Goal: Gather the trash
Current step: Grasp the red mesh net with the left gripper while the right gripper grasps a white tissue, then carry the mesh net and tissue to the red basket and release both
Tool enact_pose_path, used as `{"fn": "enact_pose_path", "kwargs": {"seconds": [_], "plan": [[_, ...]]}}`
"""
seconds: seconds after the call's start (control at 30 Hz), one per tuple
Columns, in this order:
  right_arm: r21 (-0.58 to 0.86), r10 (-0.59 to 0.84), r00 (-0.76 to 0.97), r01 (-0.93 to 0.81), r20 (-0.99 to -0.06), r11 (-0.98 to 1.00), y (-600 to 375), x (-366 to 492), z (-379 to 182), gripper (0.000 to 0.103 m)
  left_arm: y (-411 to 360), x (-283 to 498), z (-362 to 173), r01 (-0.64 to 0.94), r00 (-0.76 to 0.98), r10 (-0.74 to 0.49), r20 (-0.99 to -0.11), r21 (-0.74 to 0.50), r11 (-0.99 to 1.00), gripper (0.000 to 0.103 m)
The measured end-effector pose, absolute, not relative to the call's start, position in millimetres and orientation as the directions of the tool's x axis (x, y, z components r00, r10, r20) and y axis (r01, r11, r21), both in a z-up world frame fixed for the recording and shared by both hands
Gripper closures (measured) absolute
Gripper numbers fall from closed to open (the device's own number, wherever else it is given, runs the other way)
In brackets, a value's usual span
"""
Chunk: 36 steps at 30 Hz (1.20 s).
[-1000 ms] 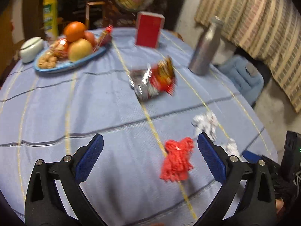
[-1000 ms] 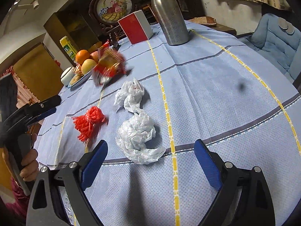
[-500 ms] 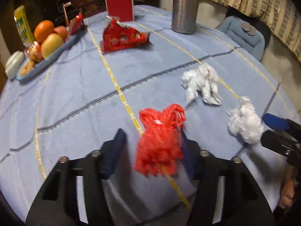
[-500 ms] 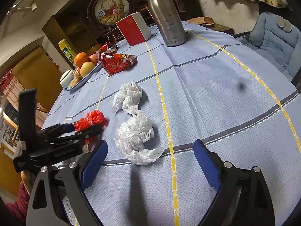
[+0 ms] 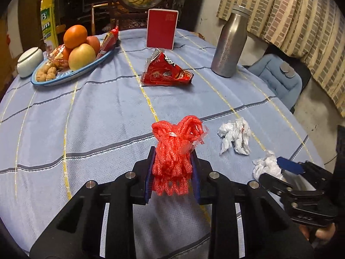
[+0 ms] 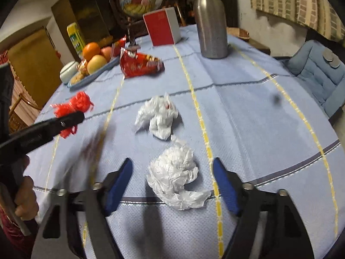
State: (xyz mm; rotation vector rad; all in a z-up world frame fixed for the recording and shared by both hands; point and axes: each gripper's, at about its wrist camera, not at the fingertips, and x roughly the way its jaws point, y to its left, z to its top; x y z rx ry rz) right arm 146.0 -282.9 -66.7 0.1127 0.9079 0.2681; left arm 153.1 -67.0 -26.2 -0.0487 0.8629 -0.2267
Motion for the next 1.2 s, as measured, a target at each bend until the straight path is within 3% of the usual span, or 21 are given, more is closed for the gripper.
{"fn": "enact_pose_path", "kwargs": {"seconds": [0.03,0.07,0.5,0.97,1.2], "plan": [[0.205,0.275,0.58,-0.184,-0.767,0.961,-282.1,145.5,-68.4,0.054,-67.4,153.1,-26.2,0.179,0.626,-0.221,-0.747,-0.138,0.974,0.073],[0.205,0.277,0.574,-0.188,-0.771,0.961,-281.3,144.5,-69.7,0.076,-67.6,152.7,-26.1,0.182,0.625,-0.226,-0.747,-0.142,0.973,0.073],[0.218,0.25,0.707,-0.138,-0.662,0.966,-319.0,85.0,-30.9,0.075,-83.1,135.0,-16.9,0.27,0.627,-0.307,-0.716,-0.169,0.948,0.073],[0.254,0.075,0.79,0.104,-0.609,0.962,-439.3,-3.2,-32.3,0.072,-162.2,86.7,-3.9,0.398,0.603,-0.392,-0.695,-0.164,0.903,0.073],[0.263,-0.032,0.779,0.25,-0.626,0.932,-504.0,-58.5,-56.6,0.07,-217.0,58.6,-4.5,0.504,0.547,-0.473,-0.69,-0.179,0.845,0.072]]}}
